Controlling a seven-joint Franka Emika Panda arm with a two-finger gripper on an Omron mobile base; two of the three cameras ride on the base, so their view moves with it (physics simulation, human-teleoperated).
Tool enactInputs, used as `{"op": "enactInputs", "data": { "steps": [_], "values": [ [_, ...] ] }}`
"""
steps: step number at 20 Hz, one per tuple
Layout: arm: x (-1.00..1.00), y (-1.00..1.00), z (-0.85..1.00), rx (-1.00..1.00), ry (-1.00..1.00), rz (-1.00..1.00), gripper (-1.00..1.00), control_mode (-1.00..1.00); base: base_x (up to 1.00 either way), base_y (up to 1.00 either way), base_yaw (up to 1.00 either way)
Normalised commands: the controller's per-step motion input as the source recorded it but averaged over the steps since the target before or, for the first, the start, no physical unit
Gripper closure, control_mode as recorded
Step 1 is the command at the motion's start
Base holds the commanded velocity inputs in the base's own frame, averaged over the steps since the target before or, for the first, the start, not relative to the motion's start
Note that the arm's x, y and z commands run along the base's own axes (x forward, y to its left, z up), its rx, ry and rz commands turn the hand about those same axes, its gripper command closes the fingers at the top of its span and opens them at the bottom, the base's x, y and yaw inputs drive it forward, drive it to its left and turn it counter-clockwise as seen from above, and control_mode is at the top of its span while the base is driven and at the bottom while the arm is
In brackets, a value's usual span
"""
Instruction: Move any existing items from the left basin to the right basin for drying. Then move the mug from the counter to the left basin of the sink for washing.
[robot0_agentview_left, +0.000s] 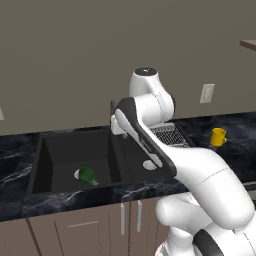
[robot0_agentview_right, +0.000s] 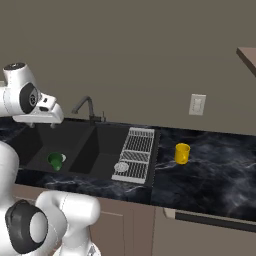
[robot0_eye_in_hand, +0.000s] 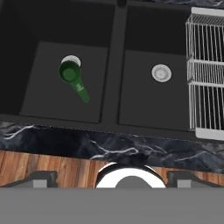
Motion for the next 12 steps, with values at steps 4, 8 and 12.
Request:
{"op": "enactInputs", "data": {
  "steps": [4,8,12],
  "values": [
    [0.00,0.55,-0.16,0.00,0.07,0.00,-1.00,-1.00,0.00,0.00,0.00],
    [0.00,0.52,-0.20,0.00,0.10,0.00,-1.00,-1.00,0.00,0.00,0.00],
    [0.00,0.50,-0.25,0.00,0.13,0.00,-1.00,-1.00,0.00,0.00,0.00]
  ]
}}
